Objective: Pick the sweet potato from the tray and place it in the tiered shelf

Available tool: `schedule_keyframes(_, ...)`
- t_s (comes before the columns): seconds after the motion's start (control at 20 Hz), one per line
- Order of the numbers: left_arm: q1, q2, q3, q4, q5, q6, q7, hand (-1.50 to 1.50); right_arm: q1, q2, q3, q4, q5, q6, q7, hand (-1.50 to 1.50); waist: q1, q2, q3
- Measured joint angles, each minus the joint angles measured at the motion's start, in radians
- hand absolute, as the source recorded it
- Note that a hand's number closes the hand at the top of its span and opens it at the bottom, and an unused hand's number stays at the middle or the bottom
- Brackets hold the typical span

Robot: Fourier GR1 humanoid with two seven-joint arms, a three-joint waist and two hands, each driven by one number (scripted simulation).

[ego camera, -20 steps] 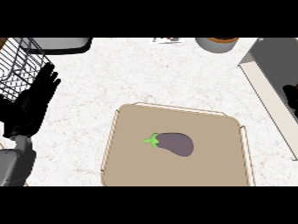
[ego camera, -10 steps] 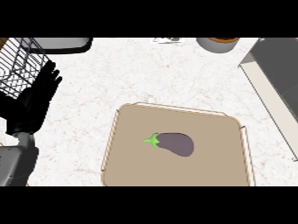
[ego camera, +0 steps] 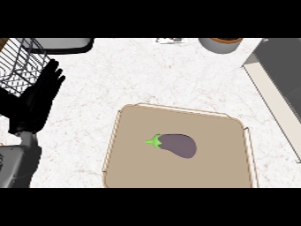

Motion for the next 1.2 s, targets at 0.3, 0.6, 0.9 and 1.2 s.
schedule_keyframes(0.3, 0.022, -0.013, 0.006, -0.006, -0.018, -0.015, -0.01, 0.0, 0.025, -0.029, -0.023, 0.077, -0.013, -0.043, -0.041, -1.5, 0.003, 0.0, 0.0)
schedule_keyframes(0.6, 0.028, 0.006, 0.031, -0.024, -0.001, -0.043, 0.008, 0.0, 0.019, -0.052, -0.067, 0.26, 0.046, -0.193, -0.165, -1.5, 0.008, 0.002, 0.0)
schedule_keyframes(0.9, 0.033, -0.022, 0.02, -0.018, -0.028, -0.031, -0.008, 0.0, -0.003, -0.08, -0.12, 0.367, -0.002, -0.301, -0.309, -1.5, 0.005, 0.001, 0.001)
schedule_keyframes(1.2, 0.018, -0.028, 0.028, -0.016, -0.032, -0.033, 0.001, 0.0, -0.015, -0.185, -0.191, 0.452, -0.142, -0.225, -0.327, -1.5, 0.001, 0.0, 0.0)
